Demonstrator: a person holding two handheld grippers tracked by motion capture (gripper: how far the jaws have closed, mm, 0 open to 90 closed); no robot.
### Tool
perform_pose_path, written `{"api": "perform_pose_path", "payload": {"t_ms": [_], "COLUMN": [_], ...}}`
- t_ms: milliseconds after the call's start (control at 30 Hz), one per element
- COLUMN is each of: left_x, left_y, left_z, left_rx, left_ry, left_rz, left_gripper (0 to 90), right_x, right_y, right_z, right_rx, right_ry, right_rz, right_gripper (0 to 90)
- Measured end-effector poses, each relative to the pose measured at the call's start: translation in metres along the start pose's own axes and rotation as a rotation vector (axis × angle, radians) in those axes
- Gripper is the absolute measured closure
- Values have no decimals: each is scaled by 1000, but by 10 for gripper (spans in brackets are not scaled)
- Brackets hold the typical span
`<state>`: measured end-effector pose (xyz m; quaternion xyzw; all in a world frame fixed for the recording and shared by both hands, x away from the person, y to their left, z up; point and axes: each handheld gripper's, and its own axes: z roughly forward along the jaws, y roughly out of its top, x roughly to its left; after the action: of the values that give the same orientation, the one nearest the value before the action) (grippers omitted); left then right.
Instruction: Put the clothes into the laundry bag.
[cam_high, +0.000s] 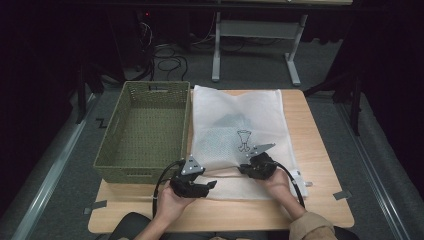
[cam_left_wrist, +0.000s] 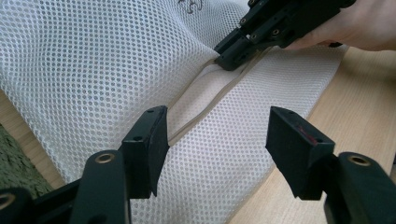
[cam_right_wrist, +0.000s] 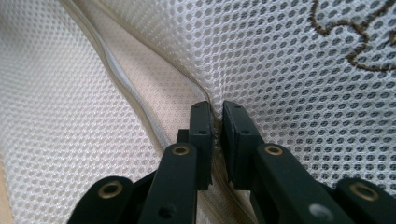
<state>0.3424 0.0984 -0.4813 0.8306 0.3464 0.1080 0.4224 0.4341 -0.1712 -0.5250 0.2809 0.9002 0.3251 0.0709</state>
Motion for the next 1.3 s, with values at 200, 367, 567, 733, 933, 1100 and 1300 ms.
{"api": "perform_pose_path", "payload": {"t_ms": [200, 367, 567, 733, 933, 1100, 1300], "left_x": [0, 2, 1, 2, 3, 2, 6], "left_y": [0, -1, -2, -2, -1, -2, 0], "left_z": [0, 3, 2, 3, 4, 4, 5], "left_rx": [3, 11, 5, 15, 12, 10, -3], "left_ry": [6, -6, 1, -2, -11, -12, -21], "left_rz": [-5, -9, -11, -11, -20, -17, -42], "left_gripper": [388, 389, 383, 382, 383, 383, 383], "right_x": [4, 5, 8, 11, 9, 7, 2], "right_y": [-1, 1, 4, 6, 8, 8, 8], "right_z": [0, -1, -5, -15, -23, -36, -49], "right_rx": [-8, 1, -3, -41, -54, -99, -120], "right_ry": [-6, 6, -14, -24, -13, -46, -65], "right_rz": [-4, -11, -28, -34, -26, -7, 24], "right_gripper": [754, 673, 587, 556, 525, 466, 446]}}
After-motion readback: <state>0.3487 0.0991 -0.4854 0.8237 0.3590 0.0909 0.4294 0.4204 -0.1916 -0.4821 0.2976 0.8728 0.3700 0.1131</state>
